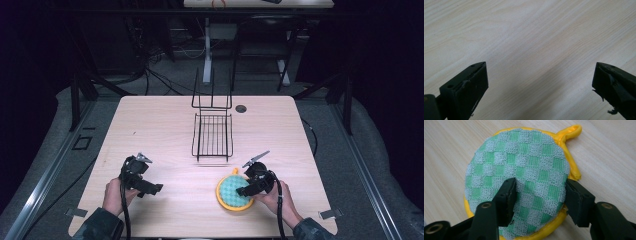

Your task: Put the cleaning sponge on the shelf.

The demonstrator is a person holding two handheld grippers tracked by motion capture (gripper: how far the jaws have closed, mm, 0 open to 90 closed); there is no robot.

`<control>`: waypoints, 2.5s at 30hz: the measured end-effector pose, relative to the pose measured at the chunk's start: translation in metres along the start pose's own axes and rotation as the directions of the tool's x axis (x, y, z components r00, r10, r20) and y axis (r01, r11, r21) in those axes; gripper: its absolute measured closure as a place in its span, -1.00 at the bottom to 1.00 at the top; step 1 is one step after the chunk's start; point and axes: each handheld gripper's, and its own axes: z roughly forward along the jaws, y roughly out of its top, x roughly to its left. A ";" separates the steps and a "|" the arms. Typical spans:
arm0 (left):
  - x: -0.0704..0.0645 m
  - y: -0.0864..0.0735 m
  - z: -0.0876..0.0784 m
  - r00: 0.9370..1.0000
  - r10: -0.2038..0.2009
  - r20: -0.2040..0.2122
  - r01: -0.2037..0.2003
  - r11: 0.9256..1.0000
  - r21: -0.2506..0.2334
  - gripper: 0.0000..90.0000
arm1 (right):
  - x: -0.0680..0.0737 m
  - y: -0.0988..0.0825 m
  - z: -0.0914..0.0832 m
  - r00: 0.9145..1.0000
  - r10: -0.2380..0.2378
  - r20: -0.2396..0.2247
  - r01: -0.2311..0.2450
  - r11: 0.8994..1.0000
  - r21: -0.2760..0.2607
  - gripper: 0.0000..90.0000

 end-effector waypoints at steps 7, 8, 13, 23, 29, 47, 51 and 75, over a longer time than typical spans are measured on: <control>0.000 0.000 0.000 1.000 0.000 0.000 0.000 1.000 0.004 -0.99 | -0.002 -0.002 -0.001 1.000 0.018 -0.005 -0.018 1.000 -0.012 0.21; 0.000 0.000 0.000 1.000 0.000 0.000 0.000 1.000 0.004 -0.99 | -0.001 -0.002 -0.001 1.000 0.019 0.000 -0.019 1.000 -0.015 0.23; 0.000 0.000 0.000 1.000 0.001 -0.001 -0.001 1.000 0.004 -0.99 | 0.000 -0.003 -0.002 1.000 0.017 0.005 -0.017 1.000 -0.025 0.37; 0.000 0.000 0.000 1.000 0.002 -0.002 -0.002 1.000 0.007 -0.99 | 0.002 -0.004 -0.004 1.000 0.015 0.019 -0.014 0.997 -0.073 0.69; 0.000 0.000 0.000 1.000 0.001 -0.001 -0.001 1.000 0.006 -0.98 | 0.004 -0.005 -0.006 1.000 0.026 0.013 -0.025 0.995 -0.099 0.81; -0.003 0.003 0.002 1.000 0.012 -0.006 -0.012 1.000 0.004 -0.98 | 0.009 -0.008 -0.041 1.000 -0.014 0.011 0.016 0.975 -0.221 0.88; -0.003 0.003 0.003 1.000 0.014 -0.006 -0.013 1.000 0.013 -0.98 | 0.005 -0.009 -0.054 1.000 -0.003 0.023 0.009 0.965 -0.263 0.88; -0.003 0.003 0.002 1.000 0.026 0.001 -0.026 1.000 0.007 -0.98 | 0.002 -0.005 -0.075 1.000 -0.003 0.017 0.008 0.945 -0.328 0.88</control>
